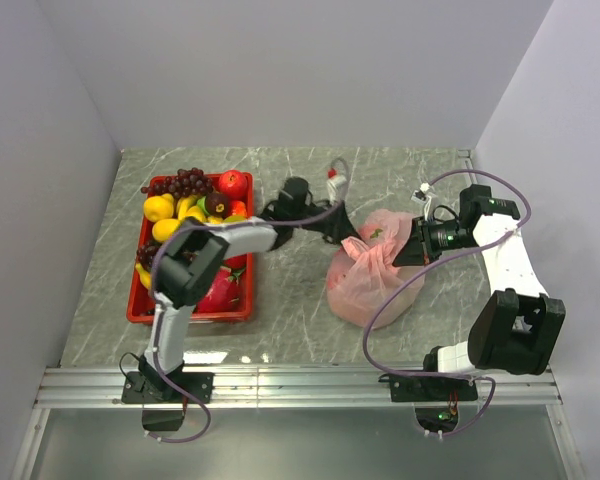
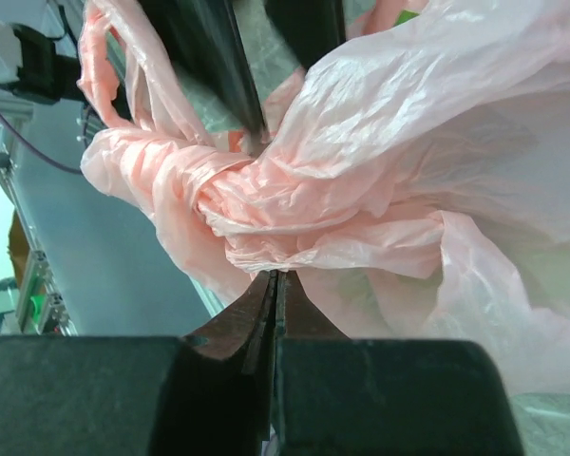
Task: Place the fake fruits into the plastic bag and tie a complex knot
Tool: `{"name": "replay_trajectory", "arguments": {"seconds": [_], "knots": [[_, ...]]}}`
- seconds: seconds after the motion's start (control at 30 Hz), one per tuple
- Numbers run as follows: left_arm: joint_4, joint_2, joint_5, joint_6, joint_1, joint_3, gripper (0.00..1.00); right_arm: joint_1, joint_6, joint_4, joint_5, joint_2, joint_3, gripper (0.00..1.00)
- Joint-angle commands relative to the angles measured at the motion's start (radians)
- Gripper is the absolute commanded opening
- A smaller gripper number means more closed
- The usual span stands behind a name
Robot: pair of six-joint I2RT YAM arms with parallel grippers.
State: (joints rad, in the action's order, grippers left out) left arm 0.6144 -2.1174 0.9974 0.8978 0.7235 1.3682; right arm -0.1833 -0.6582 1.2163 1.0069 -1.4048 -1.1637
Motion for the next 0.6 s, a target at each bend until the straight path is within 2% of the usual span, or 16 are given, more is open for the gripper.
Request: {"name": "replay_trajectory", "arguments": {"seconds": [0.0,0.03,0.1,0.13,0.17,0.23,0.27,0.3,0.33,0.57], "knots": [[-0.238,0.157,-0.008,-0.206,-0.102,-0.018,0.5,-0.001,-0.055,0.031,-0.007,0.024,-0.045,0.0],[-0.346,0.203,0.0,-0.286,-0.142,-0.021,0.52,-0.001,-0.061,0.034,-0.01,0.026,-0.045,0.0],[-0.479,0.247,0.02,-0.38,-0.174,-0.011,0.53,-0.002,-0.075,0.041,-0.017,0.026,-0.05,0.0],[-0.537,0.285,0.027,-0.48,-0.193,0.015,0.56,-0.001,-0.09,0.046,-0.021,0.026,-0.053,0.0],[-0.685,0.298,0.032,-0.532,-0.196,0.034,0.57,-0.001,-0.095,0.049,-0.025,0.027,-0.056,0.0],[-0.848,0.315,0.046,-0.711,-0.191,0.118,0.6,-0.001,-0.103,0.051,-0.028,0.029,-0.059,0.0],[-0.963,0.315,0.043,-0.755,-0.185,0.143,0.61,-0.001,-0.104,0.052,-0.028,0.029,-0.062,0.0],[-1.02,0.312,0.044,-0.793,-0.179,0.167,0.66,-0.002,-0.103,0.054,-0.033,0.029,-0.062,0.0],[-1.062,0.303,0.049,-0.859,-0.167,0.214,0.67,-0.001,-0.107,0.057,-0.034,0.024,-0.063,0.0],[-1.196,0.209,-0.026,-0.853,-0.075,0.387,0.68,0.001,-0.096,0.055,-0.03,0.02,-0.063,0.0]]}}
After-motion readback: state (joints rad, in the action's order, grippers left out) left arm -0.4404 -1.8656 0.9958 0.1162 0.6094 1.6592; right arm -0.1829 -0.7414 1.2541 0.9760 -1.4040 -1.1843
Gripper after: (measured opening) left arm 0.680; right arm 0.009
